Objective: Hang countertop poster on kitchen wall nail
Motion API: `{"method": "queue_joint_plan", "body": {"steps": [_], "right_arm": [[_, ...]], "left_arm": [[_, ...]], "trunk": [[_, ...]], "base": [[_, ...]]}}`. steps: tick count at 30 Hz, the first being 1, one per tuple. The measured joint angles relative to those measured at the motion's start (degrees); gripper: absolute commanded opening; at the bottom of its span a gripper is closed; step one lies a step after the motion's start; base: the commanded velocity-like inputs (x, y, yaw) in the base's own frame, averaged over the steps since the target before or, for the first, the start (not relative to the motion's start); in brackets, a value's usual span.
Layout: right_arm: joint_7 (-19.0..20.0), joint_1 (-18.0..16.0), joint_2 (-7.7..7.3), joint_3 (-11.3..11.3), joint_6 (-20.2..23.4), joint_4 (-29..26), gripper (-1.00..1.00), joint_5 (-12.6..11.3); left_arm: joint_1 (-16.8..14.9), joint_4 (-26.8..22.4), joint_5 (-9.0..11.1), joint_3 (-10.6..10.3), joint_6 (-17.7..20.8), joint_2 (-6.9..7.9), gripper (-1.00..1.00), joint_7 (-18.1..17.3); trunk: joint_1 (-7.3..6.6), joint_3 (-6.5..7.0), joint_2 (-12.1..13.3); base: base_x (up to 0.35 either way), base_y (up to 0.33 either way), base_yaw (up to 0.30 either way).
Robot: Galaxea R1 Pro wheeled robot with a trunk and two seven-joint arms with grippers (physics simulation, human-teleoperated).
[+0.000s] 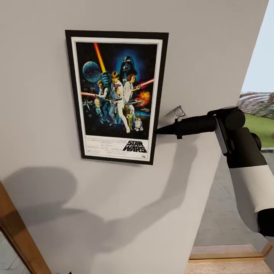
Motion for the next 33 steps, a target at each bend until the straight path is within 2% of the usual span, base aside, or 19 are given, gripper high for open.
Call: {"method": "queue_joint_plan", "body": {"steps": [24,33], "right_arm": [[0.03,-0.02,0.01,-0.05,0.05,-0.10,-1.00,-0.24],[-0.12,-0.04,-0.02,0.01,-0.42,0.03,-1.00,1.29]], "left_arm": [[0.00,0.03,0.00,0.00,0.00,0.00,1.00,0.00],[0.00,0.04,0.00,0.01,0.00,0.00,1.00,0.02]], "trunk": [[0.00,0.01,-0.01],[0.01,0.00,0.02]], "base": [[0.006,0.043,0.000],[-0.055,0.029,0.000]]}}
